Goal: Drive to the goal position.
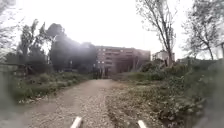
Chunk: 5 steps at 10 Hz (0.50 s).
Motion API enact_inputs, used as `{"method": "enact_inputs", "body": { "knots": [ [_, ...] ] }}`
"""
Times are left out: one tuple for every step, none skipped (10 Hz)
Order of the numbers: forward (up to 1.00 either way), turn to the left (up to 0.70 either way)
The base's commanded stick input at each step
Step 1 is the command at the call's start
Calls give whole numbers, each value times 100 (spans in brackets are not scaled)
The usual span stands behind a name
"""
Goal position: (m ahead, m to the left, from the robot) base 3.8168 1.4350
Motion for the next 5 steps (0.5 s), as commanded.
{"method": "enact_inputs", "body": {
  "knots": [
    [70, 0],
    [70, 0],
    [70, 0],
    [70, 0],
    [70, 0]
  ]
}}
